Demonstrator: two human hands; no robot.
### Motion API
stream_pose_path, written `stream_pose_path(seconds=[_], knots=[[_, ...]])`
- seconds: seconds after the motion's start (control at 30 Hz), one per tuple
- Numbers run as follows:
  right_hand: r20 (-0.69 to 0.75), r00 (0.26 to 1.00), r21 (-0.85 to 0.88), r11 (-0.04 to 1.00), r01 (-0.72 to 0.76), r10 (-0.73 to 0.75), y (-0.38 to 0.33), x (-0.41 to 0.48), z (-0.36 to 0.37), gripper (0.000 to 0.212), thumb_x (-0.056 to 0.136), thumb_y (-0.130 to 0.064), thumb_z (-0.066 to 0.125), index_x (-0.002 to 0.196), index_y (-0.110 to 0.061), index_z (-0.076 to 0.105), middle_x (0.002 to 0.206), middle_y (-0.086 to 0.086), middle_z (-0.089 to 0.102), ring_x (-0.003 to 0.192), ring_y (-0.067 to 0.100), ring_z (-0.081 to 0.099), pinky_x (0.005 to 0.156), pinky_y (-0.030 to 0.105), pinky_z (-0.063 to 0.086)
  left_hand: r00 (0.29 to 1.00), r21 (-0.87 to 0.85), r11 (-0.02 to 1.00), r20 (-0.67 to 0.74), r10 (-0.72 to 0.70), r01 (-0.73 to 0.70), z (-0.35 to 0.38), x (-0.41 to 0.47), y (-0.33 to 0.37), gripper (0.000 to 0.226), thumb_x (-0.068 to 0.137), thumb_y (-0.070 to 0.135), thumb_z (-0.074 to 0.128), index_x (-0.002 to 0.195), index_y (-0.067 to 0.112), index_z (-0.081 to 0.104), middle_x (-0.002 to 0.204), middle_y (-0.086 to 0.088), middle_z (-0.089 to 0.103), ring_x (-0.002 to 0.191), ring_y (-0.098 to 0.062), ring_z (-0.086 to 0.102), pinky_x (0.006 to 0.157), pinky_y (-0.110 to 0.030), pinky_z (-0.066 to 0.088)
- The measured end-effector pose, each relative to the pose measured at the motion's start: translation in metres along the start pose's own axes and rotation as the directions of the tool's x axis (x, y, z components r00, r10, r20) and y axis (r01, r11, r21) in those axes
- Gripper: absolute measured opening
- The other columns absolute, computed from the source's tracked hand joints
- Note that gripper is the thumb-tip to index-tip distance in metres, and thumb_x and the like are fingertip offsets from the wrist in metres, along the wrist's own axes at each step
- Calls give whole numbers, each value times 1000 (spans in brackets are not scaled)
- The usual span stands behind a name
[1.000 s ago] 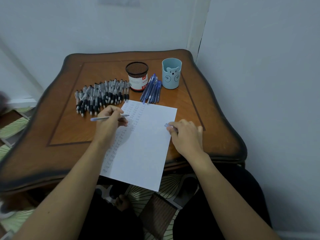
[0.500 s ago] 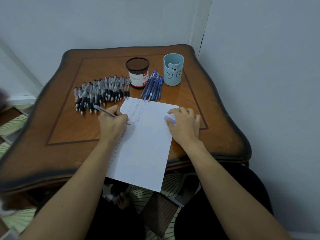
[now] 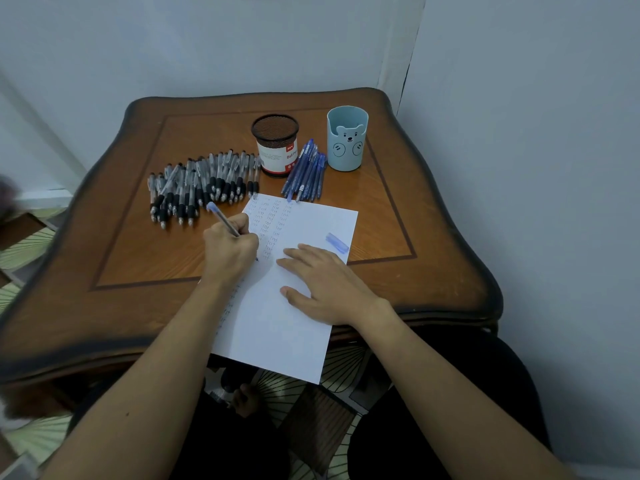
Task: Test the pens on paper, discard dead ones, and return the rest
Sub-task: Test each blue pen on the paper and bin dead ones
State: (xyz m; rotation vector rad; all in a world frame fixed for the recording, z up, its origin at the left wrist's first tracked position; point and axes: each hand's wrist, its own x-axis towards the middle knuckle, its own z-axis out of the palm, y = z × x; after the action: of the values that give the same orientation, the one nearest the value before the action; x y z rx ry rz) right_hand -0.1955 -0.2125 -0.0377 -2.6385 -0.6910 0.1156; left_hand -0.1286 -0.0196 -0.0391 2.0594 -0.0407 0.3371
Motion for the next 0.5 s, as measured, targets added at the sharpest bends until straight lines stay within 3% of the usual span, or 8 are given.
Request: stream_pose_path(seconds=[0.1,0.3,0.4,0.5], knots=[[-15,1000,-3,1000,3,-3,-1,0,1,57,103,-47,43,153,-22,36,163,-2,28,151,17,15,121,37,12,1000,5,1000,-4,6,-6,0,1,-3,24,67,-14,51,58,-3,32,54,-9,31,52,-13,30,51,-32,29],[-23,1000,4,1000,-2,2,0,0,2,57,103,-47,43,153,-22,37,162,-3,28,151,16,16,122,37,13,999,-1,999,6,40,-40,-1,1,-5,21,68,-14,50,59,-5,34,54,-8,31,48,-8,28,47,-24,28],[-19,1000,4,1000,-7,7,-1,0,2,57,103,-48,43,153,-23,37,163,-3,28,151,15,15,122,36,12,999,-4,999,19,34,-34,-1,2,-6,32,66,-13,51,53,8,31,48,7,29,51,-12,28,51,-29,27],[-20,1000,12,1000,-10,11,-2,-1,1,56,103,-47,43,153,-23,37,163,-3,28,151,15,15,122,36,11,999,11,999,21,39,-39,0,2,-4,37,67,-13,51,52,14,31,46,8,29,49,-9,26,52,-30,27]])
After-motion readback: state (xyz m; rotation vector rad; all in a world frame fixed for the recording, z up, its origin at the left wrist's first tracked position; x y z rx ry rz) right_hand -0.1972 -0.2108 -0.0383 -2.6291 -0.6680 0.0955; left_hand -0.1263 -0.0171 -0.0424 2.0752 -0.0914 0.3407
